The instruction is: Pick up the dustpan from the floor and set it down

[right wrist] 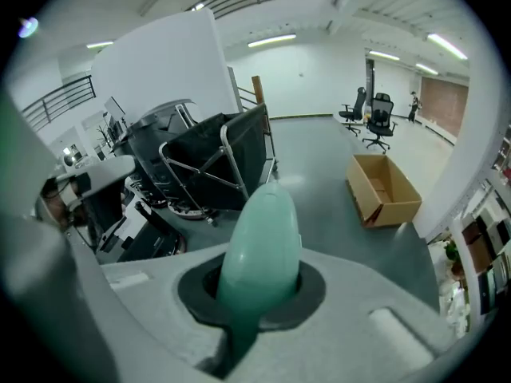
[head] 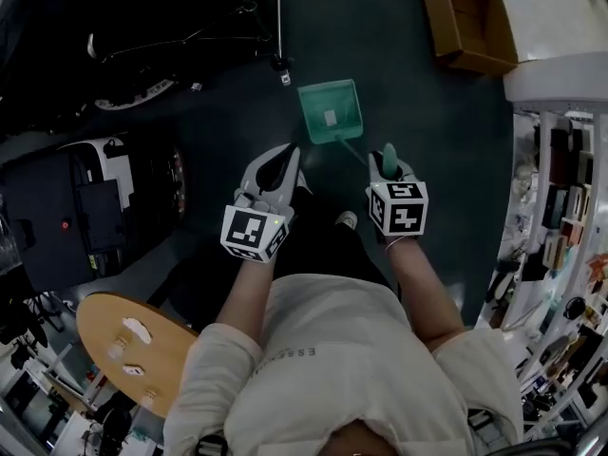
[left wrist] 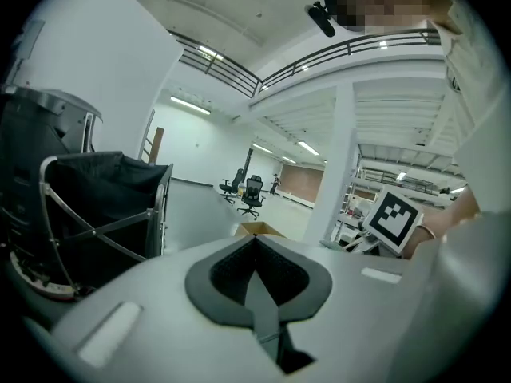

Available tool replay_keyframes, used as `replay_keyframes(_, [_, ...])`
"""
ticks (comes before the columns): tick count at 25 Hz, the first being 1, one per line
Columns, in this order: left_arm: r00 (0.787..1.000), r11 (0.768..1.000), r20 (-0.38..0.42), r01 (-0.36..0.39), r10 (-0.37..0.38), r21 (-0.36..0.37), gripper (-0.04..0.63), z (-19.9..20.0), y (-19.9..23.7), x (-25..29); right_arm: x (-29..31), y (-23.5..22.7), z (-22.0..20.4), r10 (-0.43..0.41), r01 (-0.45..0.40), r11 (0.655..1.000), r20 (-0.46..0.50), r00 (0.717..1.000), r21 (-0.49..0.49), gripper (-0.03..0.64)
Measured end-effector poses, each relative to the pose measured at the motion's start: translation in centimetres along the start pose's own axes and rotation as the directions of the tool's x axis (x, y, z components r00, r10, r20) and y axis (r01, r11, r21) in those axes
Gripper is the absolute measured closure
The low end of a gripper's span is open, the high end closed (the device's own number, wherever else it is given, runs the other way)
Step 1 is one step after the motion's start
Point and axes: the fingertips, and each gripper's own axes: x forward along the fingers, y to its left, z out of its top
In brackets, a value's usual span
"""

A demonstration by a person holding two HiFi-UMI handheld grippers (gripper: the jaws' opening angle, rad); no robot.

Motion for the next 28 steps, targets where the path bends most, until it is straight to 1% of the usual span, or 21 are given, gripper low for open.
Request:
replay_keyframes(5, [0.998,0.999,0.058,-0.006,0.004,0.044,0.578,1.8,-3.9,-3.0,-6.7,0.0,-0.3,-0.002,0.004,1.0,0.089,0.996,-0.025,0.624])
replay_keyframes(9, [0.996,0.997,0.09,-0.018,0.011,0.075,0.578,2.6,-6.6,-4.7,-10.8,-1.3,-1.3,-0.002,0.006,1.0,0.141,0.99,-0.029,0.626])
replay_keyframes(11, [0.995,0.995,0.099,-0.024,0.014,0.093,0.578,2.8,-8.0,-5.8,-12.9,-1.8,-2.3,-0.003,0.008,1.0,0.153,0.988,-0.029,0.626])
replay_keyframes(15, [0.992,0.992,0.124,-0.041,0.027,0.116,0.578,3.0,-10.3,-8.1,-16.1,-2.0,-4.8,0.0,0.01,0.998,0.157,0.988,-0.065,0.626])
replay_keyframes(20, [0.989,0.993,0.143,-0.064,0.049,0.103,0.578,2.4,-11.8,-9.6,-17.7,-2.4,-6.7,0.002,0.009,0.997,0.15,0.989,-0.076,0.626])
replay_keyframes(28, [0.987,0.992,0.15,-0.074,0.058,0.106,0.578,2.0,-13.0,-9.9,-17.6,-3.0,-8.6,0.01,-0.002,0.998,0.121,0.993,-0.07,0.626])
